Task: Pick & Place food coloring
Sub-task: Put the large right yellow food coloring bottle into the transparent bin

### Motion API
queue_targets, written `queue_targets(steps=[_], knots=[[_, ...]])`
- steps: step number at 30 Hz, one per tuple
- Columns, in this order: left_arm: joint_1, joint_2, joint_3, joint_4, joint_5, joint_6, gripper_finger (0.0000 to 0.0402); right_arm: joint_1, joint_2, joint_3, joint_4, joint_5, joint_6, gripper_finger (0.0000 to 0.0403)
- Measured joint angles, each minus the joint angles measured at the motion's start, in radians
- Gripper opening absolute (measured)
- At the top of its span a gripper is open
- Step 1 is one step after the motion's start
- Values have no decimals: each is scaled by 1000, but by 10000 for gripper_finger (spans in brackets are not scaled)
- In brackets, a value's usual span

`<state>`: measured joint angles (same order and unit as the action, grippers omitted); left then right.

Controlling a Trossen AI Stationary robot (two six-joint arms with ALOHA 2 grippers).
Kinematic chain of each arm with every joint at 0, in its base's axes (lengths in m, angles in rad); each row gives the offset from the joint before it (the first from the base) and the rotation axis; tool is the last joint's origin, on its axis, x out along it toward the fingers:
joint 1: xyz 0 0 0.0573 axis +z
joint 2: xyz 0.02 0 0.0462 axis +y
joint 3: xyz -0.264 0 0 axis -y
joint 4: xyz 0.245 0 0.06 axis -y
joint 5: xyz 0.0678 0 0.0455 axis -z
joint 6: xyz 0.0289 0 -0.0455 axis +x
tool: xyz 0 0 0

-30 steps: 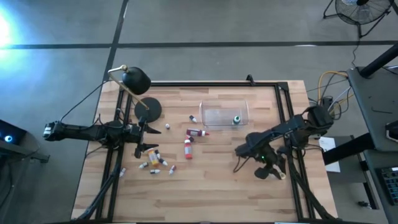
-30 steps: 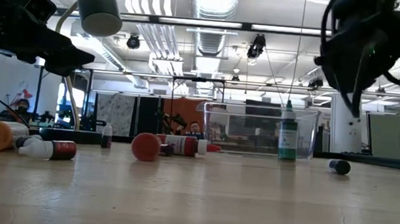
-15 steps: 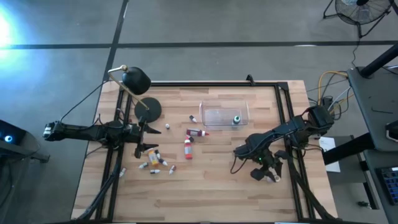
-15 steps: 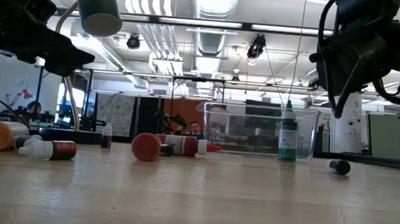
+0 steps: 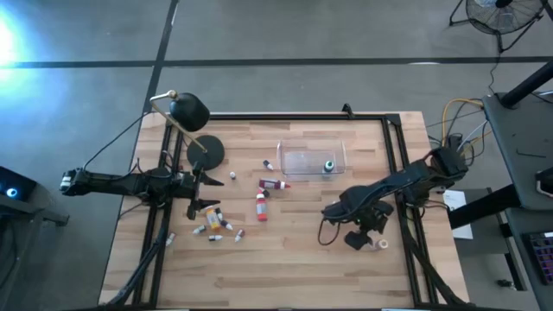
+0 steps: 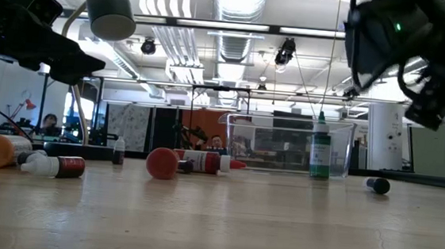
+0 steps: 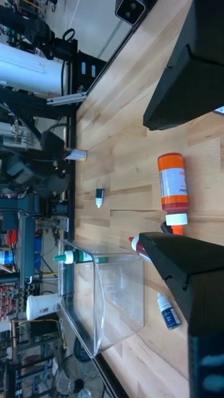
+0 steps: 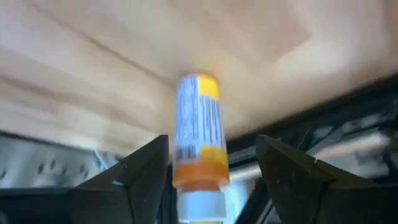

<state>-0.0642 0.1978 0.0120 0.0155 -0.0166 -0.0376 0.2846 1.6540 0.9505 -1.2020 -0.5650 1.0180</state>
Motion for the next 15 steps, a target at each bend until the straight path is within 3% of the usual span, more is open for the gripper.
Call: queue_targets(steps=[4, 10, 15], knots=[[0, 2, 0, 0, 0, 0, 257, 27, -41, 51, -3, 179, -4, 249], [0, 2, 0, 0, 0, 0, 257, 183, -160, 183, -19, 655, -82, 247], [0, 2, 0, 0, 0, 0, 257, 343, -250, 198, -29, 697, -145, 239]])
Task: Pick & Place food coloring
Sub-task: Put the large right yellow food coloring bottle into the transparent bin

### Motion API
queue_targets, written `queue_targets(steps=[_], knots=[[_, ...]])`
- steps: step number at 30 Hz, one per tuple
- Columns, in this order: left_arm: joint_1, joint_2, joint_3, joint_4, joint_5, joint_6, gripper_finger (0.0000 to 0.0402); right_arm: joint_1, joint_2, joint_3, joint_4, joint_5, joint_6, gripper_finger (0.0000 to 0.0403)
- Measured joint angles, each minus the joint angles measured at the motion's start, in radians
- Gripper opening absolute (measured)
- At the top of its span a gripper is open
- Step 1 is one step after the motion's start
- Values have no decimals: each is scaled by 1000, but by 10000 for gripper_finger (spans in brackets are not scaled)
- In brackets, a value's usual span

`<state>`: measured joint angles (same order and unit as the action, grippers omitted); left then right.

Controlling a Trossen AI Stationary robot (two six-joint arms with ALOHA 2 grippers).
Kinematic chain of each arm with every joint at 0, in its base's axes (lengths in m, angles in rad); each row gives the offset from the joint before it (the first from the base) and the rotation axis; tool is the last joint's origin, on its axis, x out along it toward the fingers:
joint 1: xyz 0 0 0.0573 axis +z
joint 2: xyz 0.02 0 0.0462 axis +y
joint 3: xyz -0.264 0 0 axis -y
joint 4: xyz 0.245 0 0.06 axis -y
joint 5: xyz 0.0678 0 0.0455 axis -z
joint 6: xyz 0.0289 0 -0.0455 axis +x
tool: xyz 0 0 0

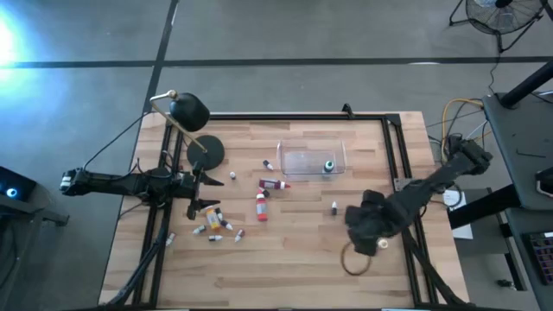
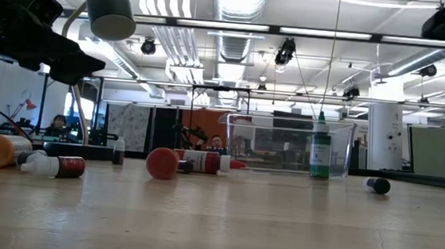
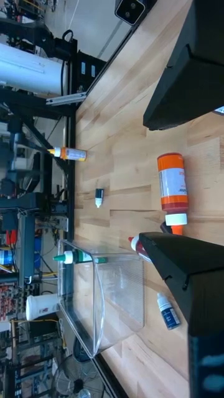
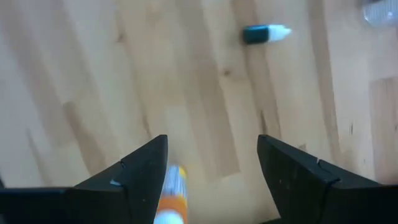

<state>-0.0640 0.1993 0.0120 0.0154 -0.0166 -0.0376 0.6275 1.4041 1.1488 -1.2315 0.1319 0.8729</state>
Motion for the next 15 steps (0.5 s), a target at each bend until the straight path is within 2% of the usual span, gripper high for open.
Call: queue_targets(steps=[3, 8, 15], knots=[[0, 0, 0, 0, 0, 0, 257, 91, -38, -24, -35, -15, 3, 238], [0, 0, 0, 0, 0, 0, 257, 178, -56, -52, -58, -29, 197, 238], [0, 0, 0, 0, 0, 0, 257, 245, -30, -78, -48, -63, 160, 238]])
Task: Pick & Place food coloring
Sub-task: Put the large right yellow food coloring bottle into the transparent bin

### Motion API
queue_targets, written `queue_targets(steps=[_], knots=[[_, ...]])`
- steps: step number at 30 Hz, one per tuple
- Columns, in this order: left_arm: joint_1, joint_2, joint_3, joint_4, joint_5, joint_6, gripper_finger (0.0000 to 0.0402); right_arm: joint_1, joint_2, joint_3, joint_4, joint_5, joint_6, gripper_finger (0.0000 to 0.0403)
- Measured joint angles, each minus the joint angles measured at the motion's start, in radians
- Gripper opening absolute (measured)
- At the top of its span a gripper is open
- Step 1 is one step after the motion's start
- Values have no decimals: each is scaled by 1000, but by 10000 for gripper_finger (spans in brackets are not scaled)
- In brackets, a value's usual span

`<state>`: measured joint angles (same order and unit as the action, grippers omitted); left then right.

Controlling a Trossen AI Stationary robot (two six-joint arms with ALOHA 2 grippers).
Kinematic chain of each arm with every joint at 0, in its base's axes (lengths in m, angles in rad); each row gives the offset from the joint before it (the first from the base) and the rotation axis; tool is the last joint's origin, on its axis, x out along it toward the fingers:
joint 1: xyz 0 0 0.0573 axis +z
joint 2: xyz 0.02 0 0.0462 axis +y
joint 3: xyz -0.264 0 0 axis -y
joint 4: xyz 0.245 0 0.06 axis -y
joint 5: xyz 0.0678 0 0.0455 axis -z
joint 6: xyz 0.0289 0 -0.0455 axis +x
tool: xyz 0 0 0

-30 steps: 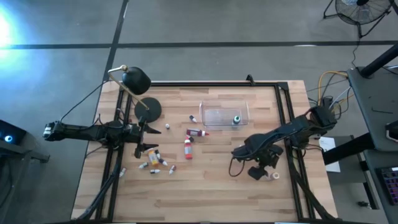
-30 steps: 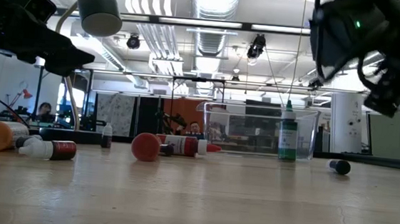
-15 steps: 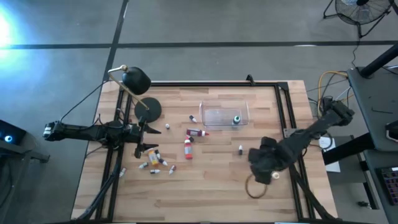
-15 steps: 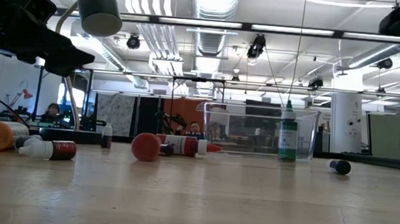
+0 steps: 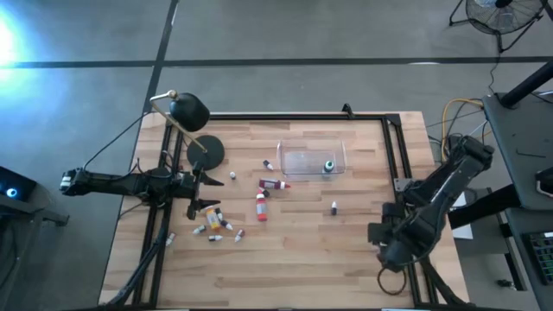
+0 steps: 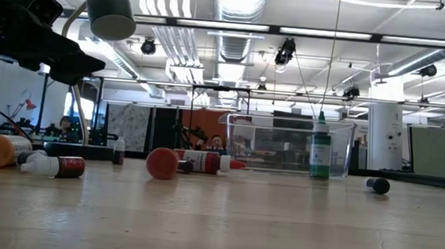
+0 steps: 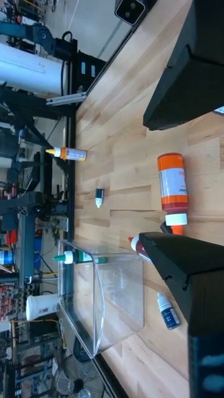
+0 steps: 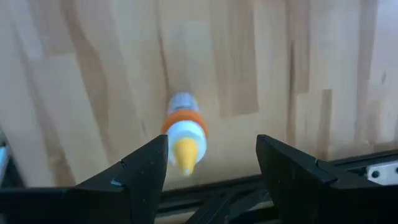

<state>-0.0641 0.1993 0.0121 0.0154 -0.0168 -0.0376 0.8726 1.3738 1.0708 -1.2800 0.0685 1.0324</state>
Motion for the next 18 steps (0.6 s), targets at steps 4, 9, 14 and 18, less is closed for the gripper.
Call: queue_targets(steps=[4, 9, 14, 18], knots=[[0, 0, 0, 0, 0, 0, 257, 22, 9, -16, 5, 0, 5, 238], [0, 0, 0, 0, 0, 0, 257, 40, 9, -54, 60, -21, 8, 238], [0, 0, 0, 0, 0, 0, 257, 45, 8, -75, 95, -24, 11, 238], [0, 0, 0, 0, 0, 0, 257, 45, 8, -86, 95, -34, 15, 235]])
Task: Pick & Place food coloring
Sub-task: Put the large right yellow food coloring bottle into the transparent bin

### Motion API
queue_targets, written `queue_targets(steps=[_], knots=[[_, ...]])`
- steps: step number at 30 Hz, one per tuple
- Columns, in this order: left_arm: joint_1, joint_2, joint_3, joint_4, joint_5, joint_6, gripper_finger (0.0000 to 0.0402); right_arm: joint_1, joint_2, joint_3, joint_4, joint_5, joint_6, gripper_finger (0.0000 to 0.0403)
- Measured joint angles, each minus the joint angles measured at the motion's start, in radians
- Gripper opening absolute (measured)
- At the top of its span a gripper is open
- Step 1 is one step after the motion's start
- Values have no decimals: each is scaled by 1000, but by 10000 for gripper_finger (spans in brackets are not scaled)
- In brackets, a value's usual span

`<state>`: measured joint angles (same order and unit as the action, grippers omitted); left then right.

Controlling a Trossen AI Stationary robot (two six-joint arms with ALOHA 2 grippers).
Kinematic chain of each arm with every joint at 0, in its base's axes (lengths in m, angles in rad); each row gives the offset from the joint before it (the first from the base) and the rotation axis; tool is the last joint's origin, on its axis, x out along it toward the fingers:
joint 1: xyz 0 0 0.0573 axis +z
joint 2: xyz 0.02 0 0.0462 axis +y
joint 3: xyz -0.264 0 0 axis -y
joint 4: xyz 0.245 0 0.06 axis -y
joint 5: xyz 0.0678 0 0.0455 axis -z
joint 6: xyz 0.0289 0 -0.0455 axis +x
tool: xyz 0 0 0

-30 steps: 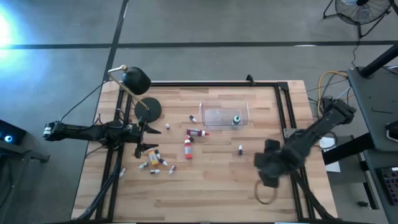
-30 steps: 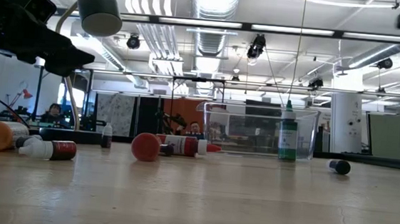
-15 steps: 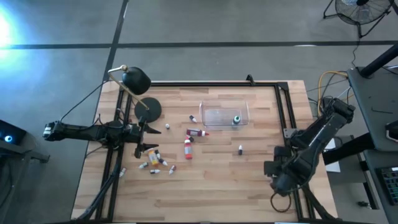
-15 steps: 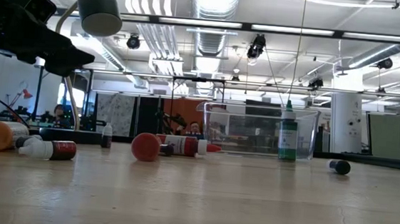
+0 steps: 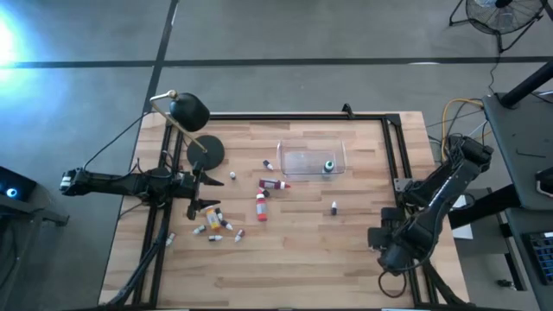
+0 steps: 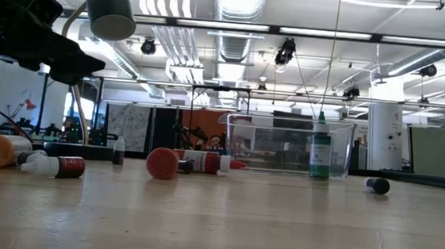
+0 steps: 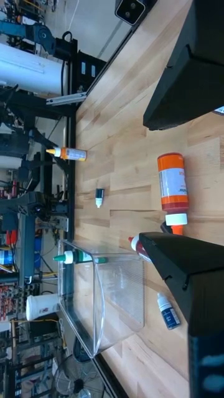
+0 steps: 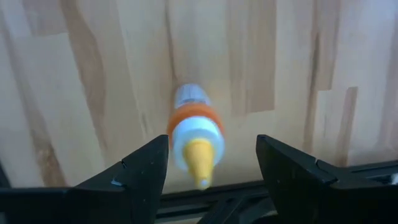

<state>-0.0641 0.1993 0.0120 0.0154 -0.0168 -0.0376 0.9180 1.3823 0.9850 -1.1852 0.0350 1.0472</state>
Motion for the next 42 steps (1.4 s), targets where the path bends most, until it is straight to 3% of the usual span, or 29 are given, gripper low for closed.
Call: queue_targets(steps=[18, 27, 34, 38, 42], knots=[[0, 0, 0, 0, 0, 0, 257, -2, 8, -13, 45, -43, 35, 130], [0, 0, 0, 0, 0, 0, 257, -19, 7, -13, 47, -27, 106, 116], [0, 0, 0, 0, 0, 0, 257, -151, -34, 46, -16, 249, 273, 115], [0, 0, 0, 0, 0, 0, 257, -345, -49, 171, -167, 333, 299, 115], [0, 0, 0, 0, 0, 0, 257, -549, -52, 358, -282, 499, 170, 114]])
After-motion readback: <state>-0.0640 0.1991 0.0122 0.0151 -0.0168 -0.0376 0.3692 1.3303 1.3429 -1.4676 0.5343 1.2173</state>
